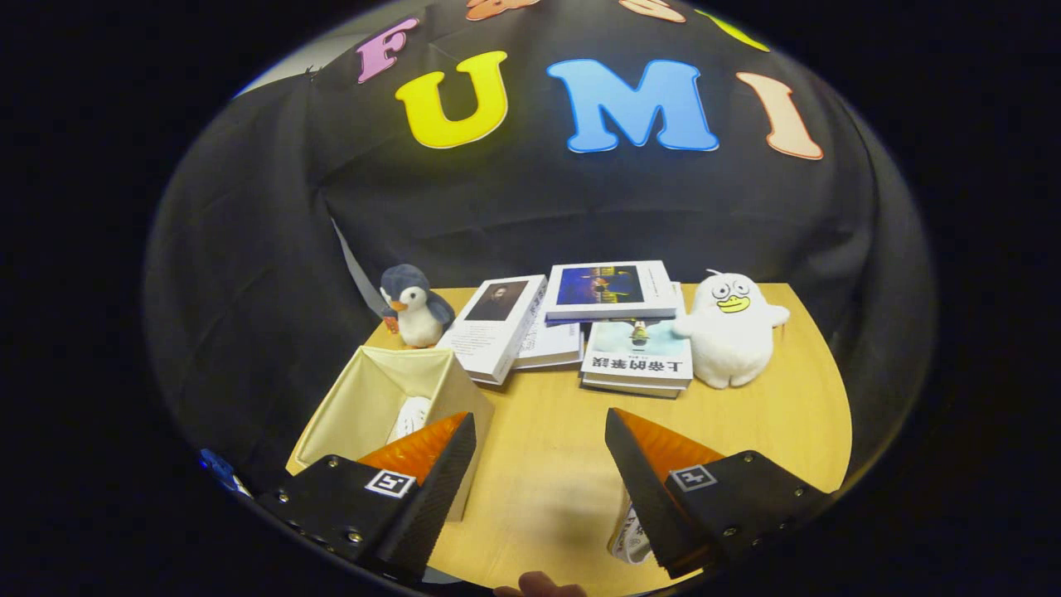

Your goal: Open the storage box then place both shoes into the box .Put the left shoe in first, then the right shoe, with the right side of both shoes facing outward in a uniform manner.

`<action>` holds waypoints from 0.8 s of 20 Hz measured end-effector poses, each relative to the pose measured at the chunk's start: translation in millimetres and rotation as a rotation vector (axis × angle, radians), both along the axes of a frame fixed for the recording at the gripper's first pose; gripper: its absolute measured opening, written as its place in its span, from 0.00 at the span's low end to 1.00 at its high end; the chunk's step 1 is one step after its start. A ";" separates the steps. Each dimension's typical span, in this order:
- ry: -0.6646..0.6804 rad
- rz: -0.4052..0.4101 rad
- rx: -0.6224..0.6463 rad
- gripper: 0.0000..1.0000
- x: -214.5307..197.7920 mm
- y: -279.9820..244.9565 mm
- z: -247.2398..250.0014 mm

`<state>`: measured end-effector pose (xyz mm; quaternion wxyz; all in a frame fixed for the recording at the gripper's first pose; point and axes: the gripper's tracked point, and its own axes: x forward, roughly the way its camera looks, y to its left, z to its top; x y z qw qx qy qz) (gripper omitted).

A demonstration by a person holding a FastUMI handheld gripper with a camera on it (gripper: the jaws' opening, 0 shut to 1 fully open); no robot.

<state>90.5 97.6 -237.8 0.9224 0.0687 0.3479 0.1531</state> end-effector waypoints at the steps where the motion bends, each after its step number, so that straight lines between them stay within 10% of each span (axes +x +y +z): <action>1: -0.011 -0.026 0.009 0.96 -1.1 -11.9 -1.5; 16: 0.270 -0.230 -0.024 0.96 -71.3 -135.5 -135.4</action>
